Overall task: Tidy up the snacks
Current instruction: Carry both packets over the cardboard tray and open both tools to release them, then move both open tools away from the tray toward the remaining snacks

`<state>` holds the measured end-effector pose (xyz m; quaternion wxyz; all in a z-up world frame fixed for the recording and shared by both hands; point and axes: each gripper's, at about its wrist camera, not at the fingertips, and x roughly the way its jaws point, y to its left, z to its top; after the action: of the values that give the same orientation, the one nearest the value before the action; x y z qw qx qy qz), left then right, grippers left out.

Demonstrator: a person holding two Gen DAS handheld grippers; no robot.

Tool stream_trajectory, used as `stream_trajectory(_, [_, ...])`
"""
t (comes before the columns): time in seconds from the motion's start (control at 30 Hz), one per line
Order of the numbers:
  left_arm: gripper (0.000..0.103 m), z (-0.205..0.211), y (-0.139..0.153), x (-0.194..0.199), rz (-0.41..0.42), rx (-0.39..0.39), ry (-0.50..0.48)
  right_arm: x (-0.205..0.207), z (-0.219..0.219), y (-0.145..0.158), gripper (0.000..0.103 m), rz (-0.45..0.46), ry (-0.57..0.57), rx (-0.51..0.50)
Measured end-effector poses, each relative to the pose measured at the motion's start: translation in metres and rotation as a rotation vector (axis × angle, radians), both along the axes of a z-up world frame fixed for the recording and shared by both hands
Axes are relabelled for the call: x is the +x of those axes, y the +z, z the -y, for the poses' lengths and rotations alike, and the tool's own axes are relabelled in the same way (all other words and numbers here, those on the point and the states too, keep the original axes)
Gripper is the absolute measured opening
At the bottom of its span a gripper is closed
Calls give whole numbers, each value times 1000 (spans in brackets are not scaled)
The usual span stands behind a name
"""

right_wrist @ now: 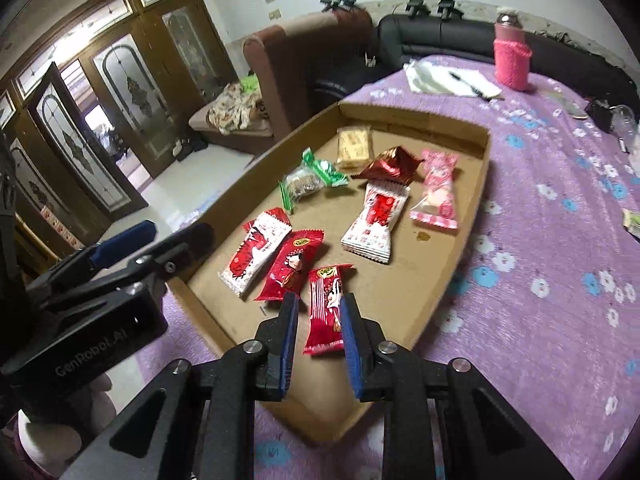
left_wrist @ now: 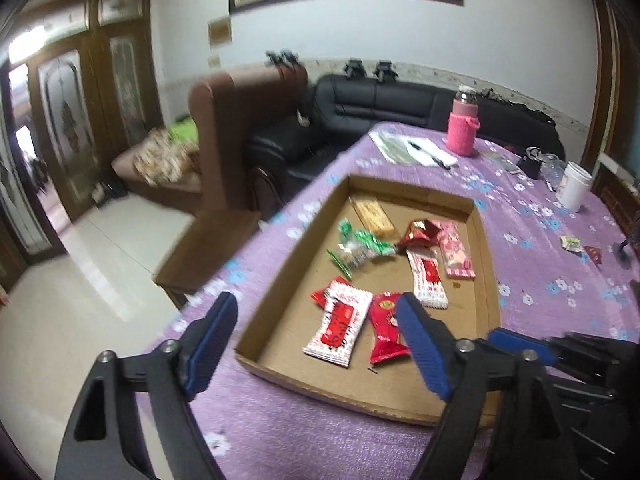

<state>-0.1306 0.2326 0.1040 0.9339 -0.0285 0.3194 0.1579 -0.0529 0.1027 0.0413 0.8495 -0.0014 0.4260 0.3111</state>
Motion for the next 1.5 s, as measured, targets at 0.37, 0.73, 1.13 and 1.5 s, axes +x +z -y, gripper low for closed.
stream_trajectory(0.37, [90,41,13,-8,-7,75,-46,-17,45,8,25,27,-88,21])
stream_trajectory(0.73, [90,64,6,-1,-71,68,-95,-21,74,4,25,16,-136,35])
stream_trajectory(1.13, [90,69,-2,5,-107,59,-111,-22,79,1,25,12,-140,31])
stream_trajectory(1.5, [90,71,-7,7,-125,52,-127,-23,79,-1,26,7,-135,24])
